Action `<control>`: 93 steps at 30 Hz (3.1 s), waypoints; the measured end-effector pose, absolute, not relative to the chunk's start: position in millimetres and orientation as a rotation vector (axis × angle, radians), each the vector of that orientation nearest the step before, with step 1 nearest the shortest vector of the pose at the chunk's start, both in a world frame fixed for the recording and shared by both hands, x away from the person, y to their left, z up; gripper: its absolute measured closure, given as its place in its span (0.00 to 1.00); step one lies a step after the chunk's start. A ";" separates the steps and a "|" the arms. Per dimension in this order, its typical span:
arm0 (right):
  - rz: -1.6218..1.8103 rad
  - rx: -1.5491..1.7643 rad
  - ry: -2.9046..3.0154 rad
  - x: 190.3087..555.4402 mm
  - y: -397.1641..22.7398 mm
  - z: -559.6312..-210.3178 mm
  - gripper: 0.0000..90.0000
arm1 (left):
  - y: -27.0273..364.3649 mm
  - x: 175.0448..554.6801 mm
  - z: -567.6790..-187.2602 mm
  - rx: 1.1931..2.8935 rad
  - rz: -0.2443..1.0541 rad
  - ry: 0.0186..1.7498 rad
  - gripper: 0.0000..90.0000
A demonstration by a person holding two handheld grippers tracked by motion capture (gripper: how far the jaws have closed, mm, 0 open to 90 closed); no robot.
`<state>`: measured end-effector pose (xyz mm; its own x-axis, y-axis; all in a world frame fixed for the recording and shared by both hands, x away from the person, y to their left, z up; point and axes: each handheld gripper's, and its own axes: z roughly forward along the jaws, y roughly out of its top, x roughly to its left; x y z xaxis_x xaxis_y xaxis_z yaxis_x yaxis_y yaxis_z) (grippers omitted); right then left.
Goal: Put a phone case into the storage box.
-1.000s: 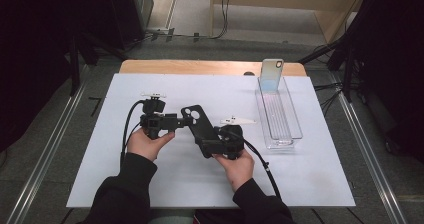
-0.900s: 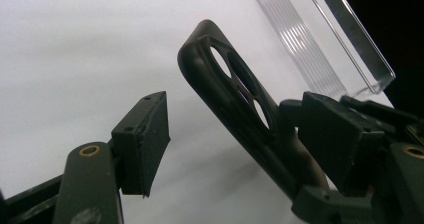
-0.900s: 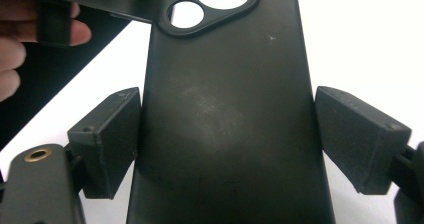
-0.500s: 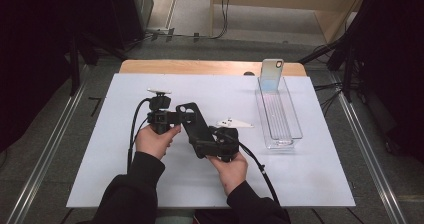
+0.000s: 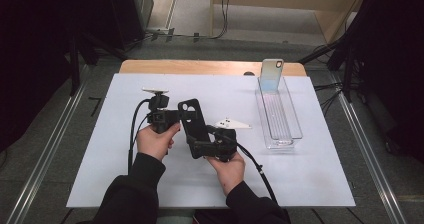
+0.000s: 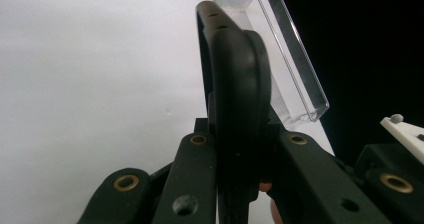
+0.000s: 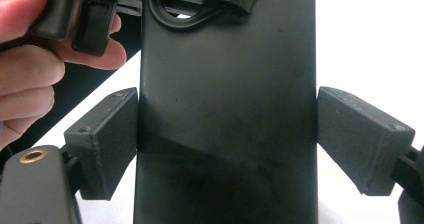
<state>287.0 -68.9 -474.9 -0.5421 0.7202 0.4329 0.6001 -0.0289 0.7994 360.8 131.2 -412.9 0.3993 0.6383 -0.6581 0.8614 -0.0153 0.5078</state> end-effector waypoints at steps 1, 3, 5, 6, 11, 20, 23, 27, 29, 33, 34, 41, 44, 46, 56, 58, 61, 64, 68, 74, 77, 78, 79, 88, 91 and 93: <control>1.624 1.434 2.115 287.9 -69.1 -475.2 0.13 | 131.9 361.2 -413.5 1.727 -0.313 1.321 0.94; 1.619 1.420 2.121 288.6 -69.4 -475.1 0.13 | 134.1 361.8 -414.5 1.699 -0.341 1.323 0.94; 1.612 1.385 2.110 287.4 -70.0 -472.8 0.13 | 135.5 361.0 -413.4 1.679 -0.348 1.319 0.94; 1.608 1.360 2.111 287.7 -70.2 -471.4 0.12 | 135.6 360.8 -412.9 1.680 -0.347 1.315 0.94; 1.545 1.330 2.194 292.7 -69.4 -465.8 0.07 | 135.3 360.3 -412.9 1.691 -0.345 1.315 0.94; 1.489 1.333 2.311 299.2 -78.0 -453.5 0.00 | 137.8 356.4 -407.2 1.711 -0.247 1.279 0.93; 1.442 1.313 2.366 298.5 -83.2 -449.6 0.00 | 137.8 354.4 -405.5 1.739 -0.191 1.260 0.93; 1.426 1.271 2.432 297.4 -91.3 -446.8 0.00 | 136.4 349.8 -404.9 1.759 -0.104 1.224 0.93; 1.407 1.246 2.478 296.4 -94.3 -445.2 0.00 | 135.5 347.8 -404.5 1.771 -0.081 1.203 0.93; 1.367 1.177 2.529 293.1 -99.2 -444.4 0.00 | 134.7 344.8 -406.6 1.782 -0.052 1.197 0.93; 1.370 1.160 2.532 292.1 -101.0 -444.9 0.00 | 134.7 344.2 -406.9 1.782 -0.049 1.198 0.93; 1.393 1.105 2.590 284.5 -109.0 -448.1 0.00 | 134.9 334.0 -411.4 1.785 0.012 1.118 0.93; 1.359 1.045 2.621 281.2 -111.4 -449.0 0.00 | 136.4 331.3 -412.6 1.786 0.047 1.090 0.93; 1.336 1.029 2.626 279.5 -113.7 -449.8 0.00 | 136.8 329.2 -413.7 1.778 0.070 1.078 0.93; 1.301 1.054 2.587 280.3 -128.5 -448.1 0.00 | 133.0 316.6 -417.3 1.740 0.159 1.066 0.93; 1.311 1.069 2.570 281.6 -131.3 -448.0 0.00 | 132.2 314.2 -416.9 1.723 0.175 1.074 0.93; 1.311 1.077 2.556 282.8 -131.7 -448.3 0.00 | 132.1 312.4 -416.8 1.709 0.180 1.090 0.93; 1.312 1.087 2.536 284.2 -129.9 -448.7 0.00 | 133.4 311.7 -416.9 1.683 0.164 1.112 0.93; 1.336 1.121 2.499 287.7 -128.7 -450.0 0.00 | 134.1 309.9 -416.5 1.667 0.171 1.121 0.93; 1.371 1.158 2.414 289.0 -123.1 -446.9 0.00 | 134.4 306.0 -415.5 1.660 0.170 1.125 0.93; 1.411 1.179 2.397 290.7 -120.7 -447.3 0.00 | 132.6 303.4 -415.3 1.660 0.174 1.116 0.93; 1.413 1.186 2.393 291.3 -119.8 -447.7 0.00 | 131.0 302.3 -415.2 1.657 0.173 1.114 0.93; 1.411 1.193 2.381 291.9 -118.1 -448.0 0.00 | 130.1 301.4 -415.2 1.660 0.173 1.111 0.93; 1.340 1.151 2.378 289.7 -101.1 -446.9 0.00 | 123.2 294.8 -415.6 1.685 0.167 1.096 0.93; 1.372 1.156 2.389 290.2 -99.0 -446.9 0.00 | 120.9 293.8 -417.1 1.695 0.156 1.095 0.93; 1.394 1.161 2.392 290.7 -98.1 -446.9 0.00 | 118.5 292.6 -418.0 1.694 0.147 1.100 0.93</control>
